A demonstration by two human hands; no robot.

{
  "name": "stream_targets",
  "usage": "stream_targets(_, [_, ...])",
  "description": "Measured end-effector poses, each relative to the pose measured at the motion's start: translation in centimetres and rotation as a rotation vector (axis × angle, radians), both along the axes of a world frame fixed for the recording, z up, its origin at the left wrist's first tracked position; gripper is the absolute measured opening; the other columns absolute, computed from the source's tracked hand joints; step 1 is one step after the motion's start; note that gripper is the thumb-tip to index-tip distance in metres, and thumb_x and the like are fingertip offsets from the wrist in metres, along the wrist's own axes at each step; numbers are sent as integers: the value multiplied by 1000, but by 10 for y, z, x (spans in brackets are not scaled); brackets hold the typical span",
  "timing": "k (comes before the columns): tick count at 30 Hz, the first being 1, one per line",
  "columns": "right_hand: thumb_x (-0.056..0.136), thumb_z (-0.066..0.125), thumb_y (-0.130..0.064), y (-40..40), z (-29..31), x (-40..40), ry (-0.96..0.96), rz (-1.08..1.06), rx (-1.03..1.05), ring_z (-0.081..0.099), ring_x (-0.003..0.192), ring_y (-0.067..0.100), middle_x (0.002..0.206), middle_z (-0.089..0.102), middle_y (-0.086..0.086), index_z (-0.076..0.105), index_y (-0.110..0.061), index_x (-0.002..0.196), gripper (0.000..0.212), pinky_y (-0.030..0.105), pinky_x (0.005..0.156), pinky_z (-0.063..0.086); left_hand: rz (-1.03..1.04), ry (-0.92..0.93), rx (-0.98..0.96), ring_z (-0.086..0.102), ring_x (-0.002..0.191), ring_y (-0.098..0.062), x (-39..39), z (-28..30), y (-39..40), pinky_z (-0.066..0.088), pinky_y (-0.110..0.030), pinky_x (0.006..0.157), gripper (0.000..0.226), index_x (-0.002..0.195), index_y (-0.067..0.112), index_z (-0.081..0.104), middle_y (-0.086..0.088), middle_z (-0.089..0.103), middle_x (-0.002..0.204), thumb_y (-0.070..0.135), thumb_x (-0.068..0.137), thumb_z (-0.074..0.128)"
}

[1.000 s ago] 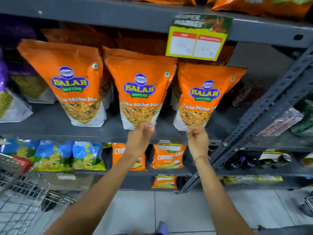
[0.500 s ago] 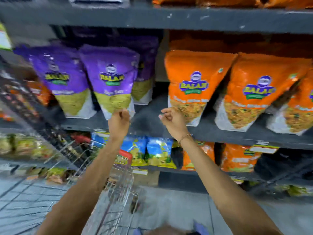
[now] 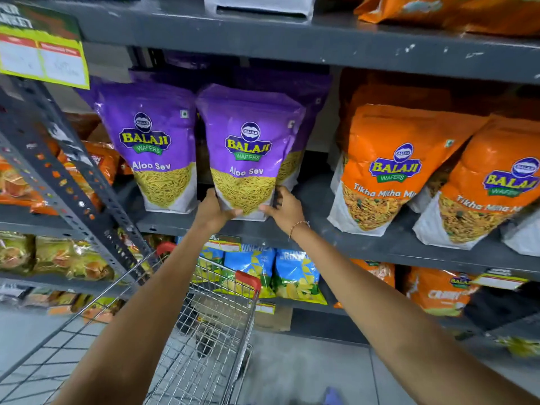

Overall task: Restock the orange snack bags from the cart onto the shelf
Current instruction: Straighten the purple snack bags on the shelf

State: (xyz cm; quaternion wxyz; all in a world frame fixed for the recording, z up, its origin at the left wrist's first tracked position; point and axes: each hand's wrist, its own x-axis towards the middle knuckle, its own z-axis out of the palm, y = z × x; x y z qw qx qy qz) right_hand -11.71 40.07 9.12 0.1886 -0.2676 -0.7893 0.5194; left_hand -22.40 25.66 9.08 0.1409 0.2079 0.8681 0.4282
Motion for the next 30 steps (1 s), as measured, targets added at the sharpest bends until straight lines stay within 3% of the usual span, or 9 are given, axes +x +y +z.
stream_targets(3, [71,74,-1,7,-1,15,44,-28,-37,59,91,20,113,64,22,52,0,116,51,16,76,52,-46,-11,41,50,116,-36,6,-6,10,36,-32,79,70,121,0,38,-21,55,124,25,70,79])
stream_targets(6, [70,75,-2,20,-2,29,57,-56,-14,60,91,21,111,65,21,53,0,115,50,21,75,52,-72,-26,81,52,115,-34,18,-5,22,38,-32,80,68,119,2,41,-18,57,124,24,68,80])
stream_targets(10, [73,72,-2,29,-4,37,48,-66,10,58,92,18,114,63,20,50,2,118,50,4,67,48,-82,-67,123,53,114,-32,26,-4,35,37,-31,78,65,117,3,41,-16,57,123,22,69,80])
stream_targets(15, [77,71,-11,24,-1,42,49,-38,-2,52,99,12,114,56,7,43,-4,125,56,18,78,48,-84,-73,192,53,111,-24,28,-10,34,39,-29,81,73,125,4,39,-8,56,121,22,68,80])
stream_targets(18, [81,67,-20,2,-14,54,146,-281,112,54,83,13,97,55,6,47,-12,104,31,33,77,50,41,-106,354,55,103,-19,29,-12,19,44,-28,84,78,126,4,40,-4,53,117,22,64,83])
stream_targets(22, [87,60,-24,-44,-14,49,166,-27,184,58,71,-8,76,62,-8,55,-10,90,16,10,66,44,493,244,528,44,110,-25,22,-3,-29,38,-27,95,62,123,1,39,-19,42,124,20,76,74])
stream_targets(26, [85,63,-24,-76,6,-22,88,222,152,62,91,17,105,66,14,55,-5,109,31,31,85,50,619,349,241,24,130,-41,-18,-6,-67,25,-46,108,87,134,-5,24,-29,22,140,30,74,75])
stream_targets(28, [84,65,-22,-84,13,-63,18,305,141,58,110,25,123,59,18,47,-4,123,46,37,96,46,539,250,44,16,138,-43,-39,-8,-76,18,-46,113,100,139,-7,13,-31,16,146,25,70,78])
stream_targets(30, [83,66,-22,-90,13,-95,-66,390,171,47,124,28,136,49,19,37,-2,131,60,37,102,39,422,152,55,17,140,-38,-54,-7,-80,20,-40,113,104,141,-6,10,-26,20,147,17,68,80])
